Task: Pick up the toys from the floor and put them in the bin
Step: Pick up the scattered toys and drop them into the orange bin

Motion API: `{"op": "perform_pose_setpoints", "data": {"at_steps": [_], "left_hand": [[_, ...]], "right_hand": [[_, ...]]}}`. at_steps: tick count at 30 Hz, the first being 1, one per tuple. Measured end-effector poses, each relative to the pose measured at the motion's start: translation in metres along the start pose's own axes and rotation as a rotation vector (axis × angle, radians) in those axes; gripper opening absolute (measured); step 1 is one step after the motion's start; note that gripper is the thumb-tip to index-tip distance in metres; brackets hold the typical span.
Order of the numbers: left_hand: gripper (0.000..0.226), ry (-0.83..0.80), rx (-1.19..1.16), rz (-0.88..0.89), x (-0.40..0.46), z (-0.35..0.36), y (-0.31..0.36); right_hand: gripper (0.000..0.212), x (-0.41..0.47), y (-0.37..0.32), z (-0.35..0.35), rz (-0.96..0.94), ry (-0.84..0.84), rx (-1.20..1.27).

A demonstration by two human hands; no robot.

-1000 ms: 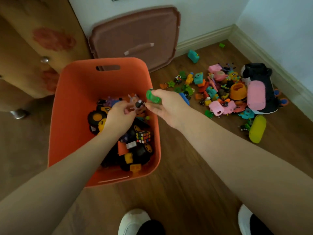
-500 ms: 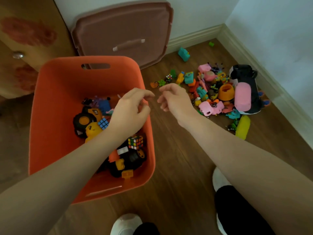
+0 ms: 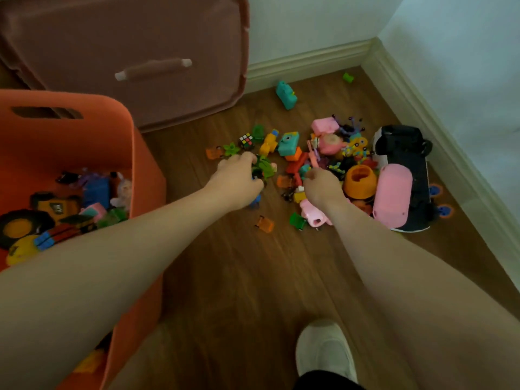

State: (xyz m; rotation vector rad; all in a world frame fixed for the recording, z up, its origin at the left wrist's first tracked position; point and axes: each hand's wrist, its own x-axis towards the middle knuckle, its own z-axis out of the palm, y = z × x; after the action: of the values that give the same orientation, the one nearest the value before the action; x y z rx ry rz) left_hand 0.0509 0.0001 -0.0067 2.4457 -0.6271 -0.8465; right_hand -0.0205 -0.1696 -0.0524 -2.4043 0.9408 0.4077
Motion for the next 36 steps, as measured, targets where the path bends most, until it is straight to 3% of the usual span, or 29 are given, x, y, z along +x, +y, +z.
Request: {"op": "perform_pose_setpoints", "data": {"at_steps": [4,7,12,17,21,24,28,32,36], "left_hand": [[0.054,0.024,0.009,-0.057,0.025,0.012,-0.003],[0.058,-0.009,0.054,-0.028,0.036,0.02,-0.008],[0.08,-0.186,0.427,0.004,0.06,0.034,-0.019],[0.104,-0.229,0.895,0.143,0.078,0.048,-0.019],[0.11,-0.218,1.029,0.248,0.092,0.056,-0.013],[0.108,-0.265,1.082,0.288,0.101,0.059,-0.007],[0.111,-0.296,1.116,0.191,0.109,0.058,-0.001],[0.089,-0.385,0.968,0.047,0.101,0.055,-0.011],[0.079,-0.321,0.775,-0.027,0.086,0.054,-0.022]], "right_hand": [[0.037,0.043,0.019,0.007,-0.168,-0.162,-0.237],[0.042,0.059,0.023,0.011,-0.223,-0.138,-0.432],[0.063,0.065,0.025,0.028,-0.223,-0.214,-0.292],[0.051,0.062,0.035,0.043,-0.263,-0.108,-0.284],[0.043,0.064,0.04,0.04,-0.324,-0.069,-0.254],[0.045,0.065,0.044,0.039,-0.366,-0.065,-0.156],[0.049,0.062,0.046,0.038,-0.368,-0.137,-0.007],[0.042,0.056,0.048,0.045,-0.323,-0.088,0.092],[0.032,0.052,0.05,0.045,-0.268,-0.022,0.176]]}}
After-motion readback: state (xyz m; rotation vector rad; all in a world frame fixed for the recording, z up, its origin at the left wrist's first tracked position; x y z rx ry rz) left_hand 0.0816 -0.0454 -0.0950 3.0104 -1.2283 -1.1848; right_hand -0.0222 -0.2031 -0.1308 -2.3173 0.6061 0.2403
